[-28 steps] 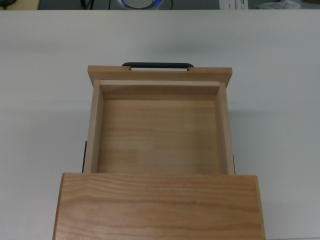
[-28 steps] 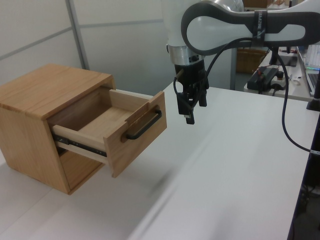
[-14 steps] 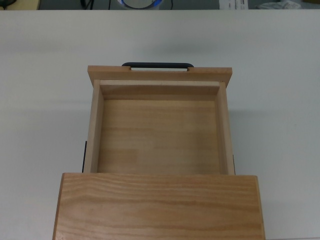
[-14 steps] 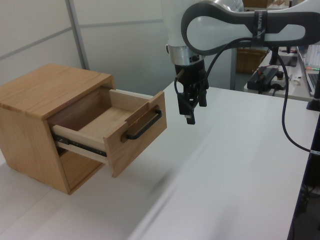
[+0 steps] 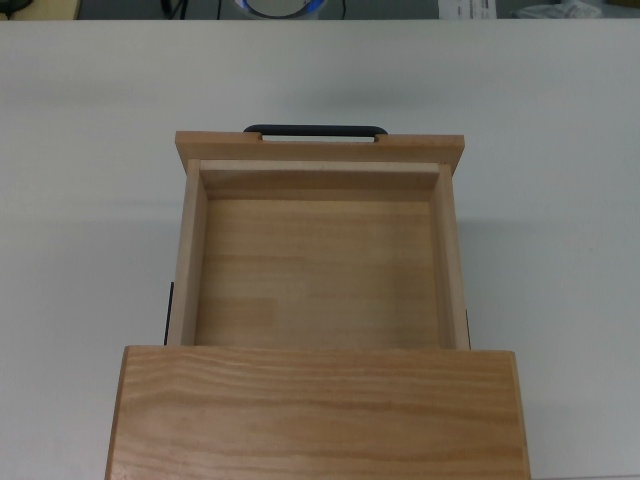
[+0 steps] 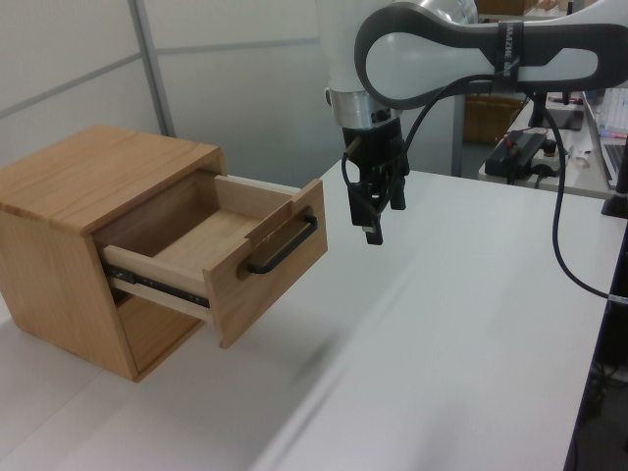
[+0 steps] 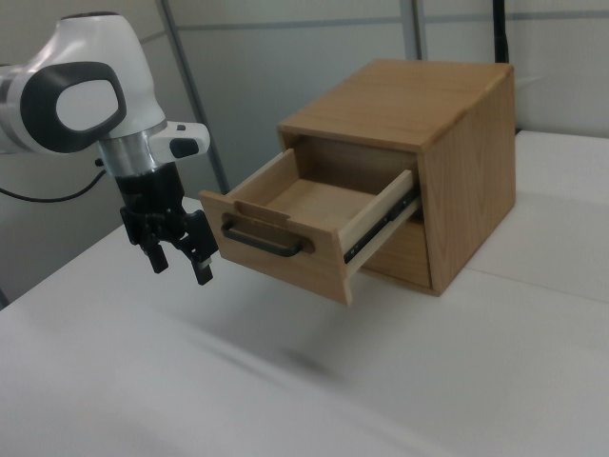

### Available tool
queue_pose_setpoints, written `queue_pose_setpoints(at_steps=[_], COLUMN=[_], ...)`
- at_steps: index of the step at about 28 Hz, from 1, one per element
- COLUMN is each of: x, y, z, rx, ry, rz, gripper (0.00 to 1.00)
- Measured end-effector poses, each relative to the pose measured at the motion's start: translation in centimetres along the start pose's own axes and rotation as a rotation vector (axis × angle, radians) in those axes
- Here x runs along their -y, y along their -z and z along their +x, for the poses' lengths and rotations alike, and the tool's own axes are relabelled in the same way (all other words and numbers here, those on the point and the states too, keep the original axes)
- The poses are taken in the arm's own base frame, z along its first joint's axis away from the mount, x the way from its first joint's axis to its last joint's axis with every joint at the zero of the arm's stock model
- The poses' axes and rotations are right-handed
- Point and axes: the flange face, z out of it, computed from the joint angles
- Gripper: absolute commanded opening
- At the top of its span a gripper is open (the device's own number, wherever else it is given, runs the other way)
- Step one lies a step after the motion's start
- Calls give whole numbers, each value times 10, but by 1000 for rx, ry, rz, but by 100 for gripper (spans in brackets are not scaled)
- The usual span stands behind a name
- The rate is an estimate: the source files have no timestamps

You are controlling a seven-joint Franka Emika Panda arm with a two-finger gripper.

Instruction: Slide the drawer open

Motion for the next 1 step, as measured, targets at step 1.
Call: queue_pose_setpoints(at_steps=[1], x=[0], y=[0], z=[0], rx=[-1], ry=[0], rz=[0], gripper=[100])
